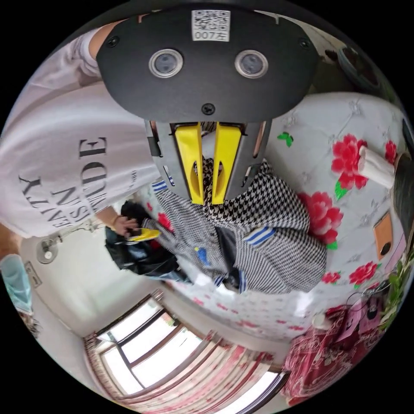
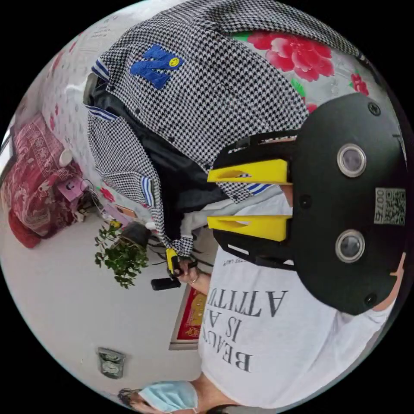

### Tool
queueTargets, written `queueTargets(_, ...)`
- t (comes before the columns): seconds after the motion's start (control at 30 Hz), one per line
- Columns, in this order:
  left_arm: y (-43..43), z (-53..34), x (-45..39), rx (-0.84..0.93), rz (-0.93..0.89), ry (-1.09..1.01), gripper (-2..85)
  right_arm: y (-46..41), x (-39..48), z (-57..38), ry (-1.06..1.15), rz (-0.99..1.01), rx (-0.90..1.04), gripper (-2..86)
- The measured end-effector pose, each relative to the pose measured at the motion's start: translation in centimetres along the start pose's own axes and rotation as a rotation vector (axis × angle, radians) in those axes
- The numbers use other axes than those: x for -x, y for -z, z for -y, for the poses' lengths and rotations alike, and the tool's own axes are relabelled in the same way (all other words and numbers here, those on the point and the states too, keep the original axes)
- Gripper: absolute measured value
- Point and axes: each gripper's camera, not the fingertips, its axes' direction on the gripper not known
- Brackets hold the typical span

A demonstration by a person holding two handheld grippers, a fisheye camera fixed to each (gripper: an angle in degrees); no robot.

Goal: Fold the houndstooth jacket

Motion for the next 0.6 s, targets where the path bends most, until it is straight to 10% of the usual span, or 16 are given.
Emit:
queueTargets(0.37,7.0,1.6,-0.3,-0.317,-0.333,-0.145,-0.8,-12.6,-16.5,15.9,-0.513,0.398,-0.192,6.1)
queueTargets(0.6,0.8,4.2,-3.8,-0.072,-0.345,-0.256,-0.9,-2.3,-7.6,20.2,-0.05,-0.059,-0.359,0.1)
